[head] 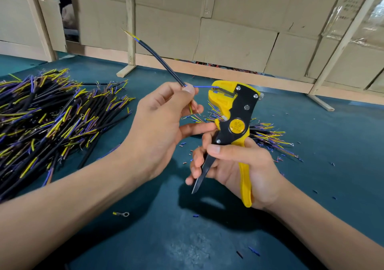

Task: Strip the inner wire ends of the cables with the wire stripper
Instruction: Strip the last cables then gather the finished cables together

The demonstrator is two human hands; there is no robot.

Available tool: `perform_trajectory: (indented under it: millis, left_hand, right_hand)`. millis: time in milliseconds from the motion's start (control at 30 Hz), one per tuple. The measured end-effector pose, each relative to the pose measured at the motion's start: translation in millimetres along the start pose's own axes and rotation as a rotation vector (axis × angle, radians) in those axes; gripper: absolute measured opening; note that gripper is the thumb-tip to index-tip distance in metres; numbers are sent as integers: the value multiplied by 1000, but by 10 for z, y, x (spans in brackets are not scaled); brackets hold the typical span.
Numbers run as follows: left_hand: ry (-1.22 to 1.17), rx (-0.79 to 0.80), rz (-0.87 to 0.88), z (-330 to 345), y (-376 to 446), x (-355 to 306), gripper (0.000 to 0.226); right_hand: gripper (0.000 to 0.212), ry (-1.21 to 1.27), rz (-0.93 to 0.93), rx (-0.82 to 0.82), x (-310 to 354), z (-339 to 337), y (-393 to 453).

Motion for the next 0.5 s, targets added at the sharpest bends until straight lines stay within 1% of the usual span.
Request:
perform_trajectory:
  millis: [367,500]
  left_hand:
    - [-60,-58,8,-10,-9,12,25]
    - [-44,-59,13,-26,0,-7,24]
  right_hand:
    - [5,-11,-5,-23,5,-16,-5]
    - [10,-49,-5,-32,-7,-21,-2]
Point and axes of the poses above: each hand's wrist, its own y-axis towards the middle knuckle, its own z-axis out of the palm, x = y × z, the point moved 4 cm from there along y, towards the middle knuckle, and after that the axes turned 12 degrees about -y, right-handed, at the moved point
